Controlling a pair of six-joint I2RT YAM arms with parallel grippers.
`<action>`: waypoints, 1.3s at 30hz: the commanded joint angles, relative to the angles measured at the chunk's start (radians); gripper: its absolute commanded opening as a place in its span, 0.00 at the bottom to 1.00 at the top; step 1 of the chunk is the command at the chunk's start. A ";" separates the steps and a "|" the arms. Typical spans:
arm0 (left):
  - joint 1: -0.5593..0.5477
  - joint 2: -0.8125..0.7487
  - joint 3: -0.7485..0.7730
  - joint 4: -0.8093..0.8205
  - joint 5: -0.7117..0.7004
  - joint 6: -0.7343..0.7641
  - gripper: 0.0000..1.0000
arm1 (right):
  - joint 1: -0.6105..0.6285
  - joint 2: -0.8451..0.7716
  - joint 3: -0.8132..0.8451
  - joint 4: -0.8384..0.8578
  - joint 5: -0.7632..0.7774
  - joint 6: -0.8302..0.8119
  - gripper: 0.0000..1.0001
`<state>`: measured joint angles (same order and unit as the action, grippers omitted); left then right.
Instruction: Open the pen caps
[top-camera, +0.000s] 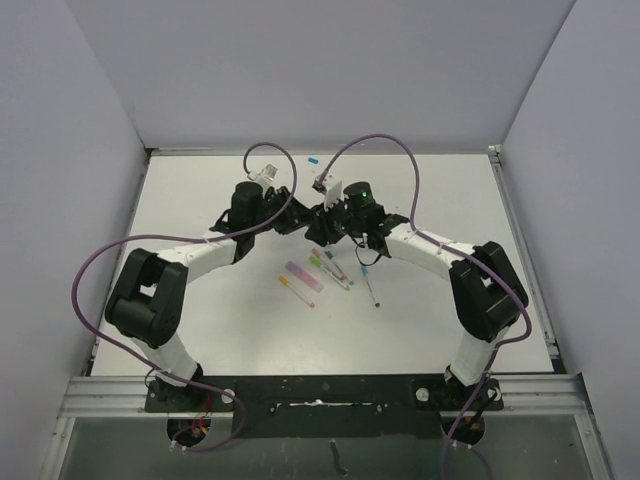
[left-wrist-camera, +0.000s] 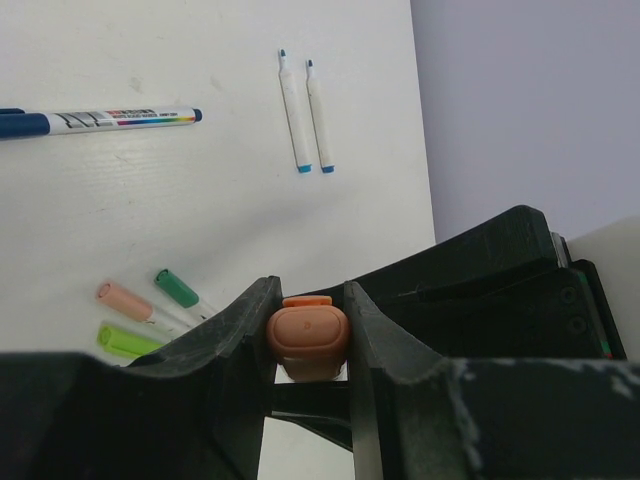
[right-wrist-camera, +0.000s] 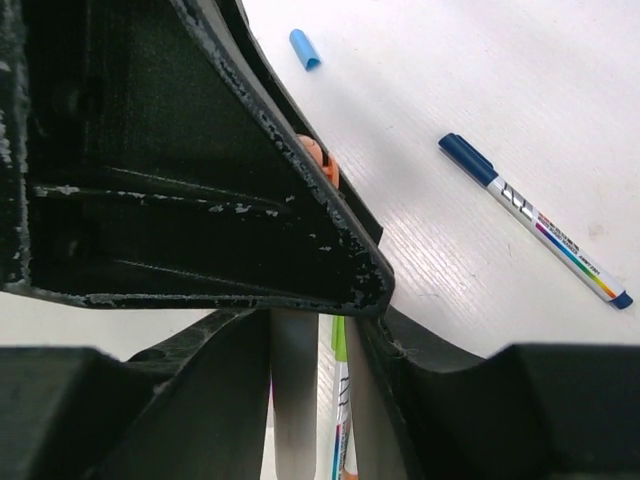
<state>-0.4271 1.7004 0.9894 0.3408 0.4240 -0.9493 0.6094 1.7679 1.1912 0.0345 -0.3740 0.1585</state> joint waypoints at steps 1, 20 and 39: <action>-0.007 0.016 0.053 0.033 0.010 0.025 0.00 | 0.008 -0.016 0.050 0.027 -0.014 -0.013 0.27; 0.223 -0.004 0.122 -0.139 -0.032 0.131 0.00 | 0.006 -0.106 -0.073 -0.107 -0.049 -0.051 0.00; 0.260 0.049 0.145 -0.362 -0.054 0.271 0.00 | -0.112 -0.035 0.050 -0.200 0.299 -0.025 0.00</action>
<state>-0.1638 1.7321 1.1229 0.0616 0.3950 -0.7654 0.5362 1.6836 1.1515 -0.1768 -0.1997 0.1177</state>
